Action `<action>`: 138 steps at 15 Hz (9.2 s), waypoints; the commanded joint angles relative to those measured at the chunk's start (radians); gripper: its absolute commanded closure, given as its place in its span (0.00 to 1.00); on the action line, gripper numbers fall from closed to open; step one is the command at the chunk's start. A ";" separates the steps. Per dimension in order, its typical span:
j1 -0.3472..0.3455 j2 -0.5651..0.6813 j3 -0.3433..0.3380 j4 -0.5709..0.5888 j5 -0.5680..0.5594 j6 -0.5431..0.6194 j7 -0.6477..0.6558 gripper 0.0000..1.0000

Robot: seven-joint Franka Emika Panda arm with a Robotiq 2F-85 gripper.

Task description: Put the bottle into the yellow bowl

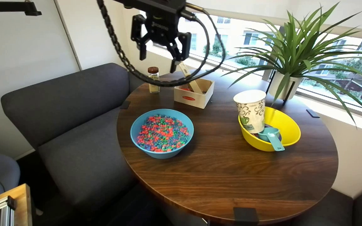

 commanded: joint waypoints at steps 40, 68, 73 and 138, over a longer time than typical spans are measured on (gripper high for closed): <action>0.217 0.360 0.192 0.124 -0.272 0.420 0.025 0.00; 0.146 0.394 0.147 0.453 -0.272 0.041 -0.029 0.49; 0.124 0.489 0.102 0.612 -0.284 0.065 0.081 0.74; -0.154 0.940 -0.141 1.155 -0.198 -0.142 0.353 0.18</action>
